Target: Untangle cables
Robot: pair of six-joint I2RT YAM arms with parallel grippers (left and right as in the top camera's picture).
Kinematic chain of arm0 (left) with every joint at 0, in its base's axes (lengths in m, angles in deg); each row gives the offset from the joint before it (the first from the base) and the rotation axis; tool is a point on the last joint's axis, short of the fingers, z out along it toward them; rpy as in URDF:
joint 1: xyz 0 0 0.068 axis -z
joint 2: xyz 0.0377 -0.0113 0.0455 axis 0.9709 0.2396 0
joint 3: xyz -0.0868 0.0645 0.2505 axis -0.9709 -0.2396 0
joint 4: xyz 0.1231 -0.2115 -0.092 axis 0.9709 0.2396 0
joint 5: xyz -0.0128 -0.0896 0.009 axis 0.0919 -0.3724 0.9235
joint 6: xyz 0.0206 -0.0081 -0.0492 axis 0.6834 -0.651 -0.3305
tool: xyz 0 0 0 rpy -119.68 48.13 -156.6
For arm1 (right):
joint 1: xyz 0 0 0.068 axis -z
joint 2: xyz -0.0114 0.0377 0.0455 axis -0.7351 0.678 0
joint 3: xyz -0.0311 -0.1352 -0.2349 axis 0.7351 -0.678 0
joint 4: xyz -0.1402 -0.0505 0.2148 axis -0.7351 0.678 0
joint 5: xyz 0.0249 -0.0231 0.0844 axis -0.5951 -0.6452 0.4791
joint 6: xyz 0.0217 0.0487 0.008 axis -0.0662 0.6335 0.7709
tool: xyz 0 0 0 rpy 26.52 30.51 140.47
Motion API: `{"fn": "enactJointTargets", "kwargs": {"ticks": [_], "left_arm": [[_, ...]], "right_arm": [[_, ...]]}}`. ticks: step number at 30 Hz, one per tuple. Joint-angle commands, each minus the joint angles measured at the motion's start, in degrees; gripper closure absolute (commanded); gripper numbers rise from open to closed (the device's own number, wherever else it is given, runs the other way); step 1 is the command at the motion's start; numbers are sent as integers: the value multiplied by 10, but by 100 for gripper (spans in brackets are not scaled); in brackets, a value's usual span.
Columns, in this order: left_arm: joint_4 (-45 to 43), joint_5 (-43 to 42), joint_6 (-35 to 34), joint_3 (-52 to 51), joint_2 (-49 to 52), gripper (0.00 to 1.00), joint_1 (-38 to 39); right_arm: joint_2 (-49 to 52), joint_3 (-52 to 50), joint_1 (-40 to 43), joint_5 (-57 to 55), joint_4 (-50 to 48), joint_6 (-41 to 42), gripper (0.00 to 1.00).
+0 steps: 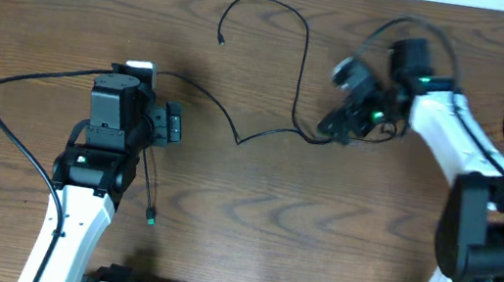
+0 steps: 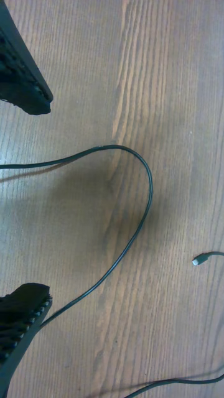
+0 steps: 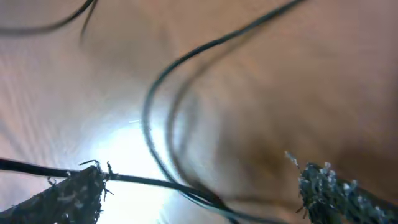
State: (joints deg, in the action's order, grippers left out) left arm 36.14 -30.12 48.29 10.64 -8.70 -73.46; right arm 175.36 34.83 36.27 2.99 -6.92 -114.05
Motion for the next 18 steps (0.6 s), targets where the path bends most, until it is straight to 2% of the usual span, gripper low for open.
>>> {"fn": "enactJointTargets", "kwargs": {"ticks": [1,8,11,18], "left_arm": [[0,7,-3,0,-4,8,-3],[0,7,-3,0,-4,8,-3],[0,7,-3,0,-4,8,-3],[0,7,-3,0,-4,8,-3]], "right_arm": [[20,0,-35,14,13,-91,3],[23,0,-64,17,42,-125,2],[23,0,-71,16,60,-155,7],[23,0,-72,13,82,-183,7]]}}
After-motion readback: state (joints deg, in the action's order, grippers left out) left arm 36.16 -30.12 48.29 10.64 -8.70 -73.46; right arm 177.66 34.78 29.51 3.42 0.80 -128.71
